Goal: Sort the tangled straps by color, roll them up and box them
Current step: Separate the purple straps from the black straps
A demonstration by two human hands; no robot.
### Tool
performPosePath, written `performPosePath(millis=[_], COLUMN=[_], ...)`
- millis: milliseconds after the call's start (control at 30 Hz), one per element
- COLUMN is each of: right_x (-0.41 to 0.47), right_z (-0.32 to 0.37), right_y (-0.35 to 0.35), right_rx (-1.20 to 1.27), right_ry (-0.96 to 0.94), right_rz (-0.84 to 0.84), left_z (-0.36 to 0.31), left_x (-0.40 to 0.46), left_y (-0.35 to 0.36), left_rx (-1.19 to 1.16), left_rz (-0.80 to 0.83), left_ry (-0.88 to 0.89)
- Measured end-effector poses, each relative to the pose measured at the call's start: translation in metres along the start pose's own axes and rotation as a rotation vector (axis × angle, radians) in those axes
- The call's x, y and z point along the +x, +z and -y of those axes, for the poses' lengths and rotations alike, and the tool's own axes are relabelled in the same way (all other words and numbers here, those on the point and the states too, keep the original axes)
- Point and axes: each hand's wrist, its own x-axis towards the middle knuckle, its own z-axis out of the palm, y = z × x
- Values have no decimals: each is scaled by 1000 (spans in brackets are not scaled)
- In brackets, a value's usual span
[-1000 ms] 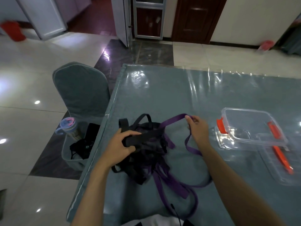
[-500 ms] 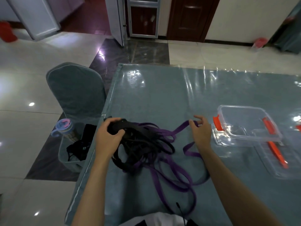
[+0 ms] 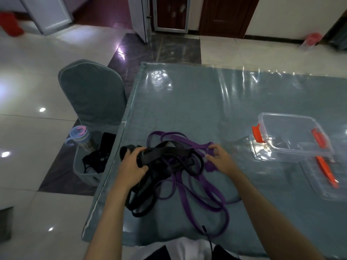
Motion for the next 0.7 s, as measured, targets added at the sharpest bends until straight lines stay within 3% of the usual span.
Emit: performPosePath(millis=[167,333,533,600,700], right_x=[0,1,16,21,26], right_z=[-5,5,26,26,20], right_y=[8,21,32,38,40], right_rx=[-329,-448,-620,-678,-638], right_ry=[-73,-186,-334,-312,-260], right_rz=[61,-175,151,204,202], left_z=[-5,-19,-30,-28,-21], left_x=[12,29,39,43,54], left_y=[24,25,19,15,7], left_rx=[43,208,289,263,116], left_rz=[167,439,825,840,717], left_ry=[53,-30,-159,-215,-357])
